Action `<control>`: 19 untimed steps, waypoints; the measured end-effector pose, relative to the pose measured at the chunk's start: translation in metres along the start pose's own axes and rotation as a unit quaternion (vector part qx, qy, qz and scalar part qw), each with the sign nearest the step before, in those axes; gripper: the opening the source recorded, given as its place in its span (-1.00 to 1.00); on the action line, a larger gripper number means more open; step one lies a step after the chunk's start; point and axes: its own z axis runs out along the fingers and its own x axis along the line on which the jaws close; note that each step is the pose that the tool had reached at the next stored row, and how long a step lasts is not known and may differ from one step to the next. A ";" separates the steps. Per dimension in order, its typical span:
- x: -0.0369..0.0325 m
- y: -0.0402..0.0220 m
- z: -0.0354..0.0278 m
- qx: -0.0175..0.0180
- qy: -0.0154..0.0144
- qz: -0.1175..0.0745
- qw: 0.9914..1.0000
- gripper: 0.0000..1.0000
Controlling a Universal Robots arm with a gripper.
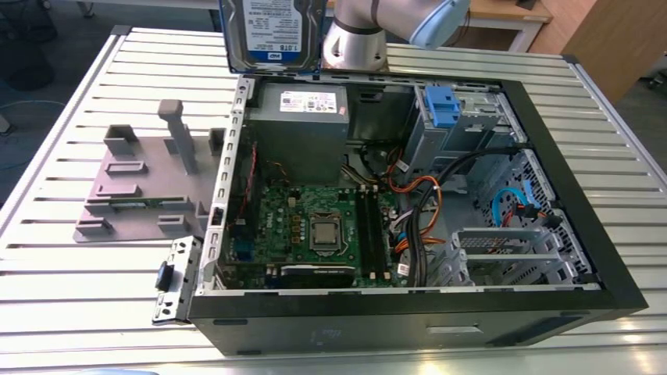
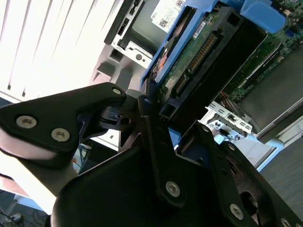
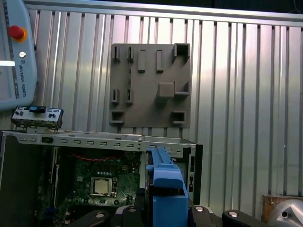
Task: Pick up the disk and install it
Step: 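Pick up the disk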
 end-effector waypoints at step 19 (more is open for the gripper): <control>0.0079 0.0004 -0.0001 0.000 0.000 0.000 1.000 -0.26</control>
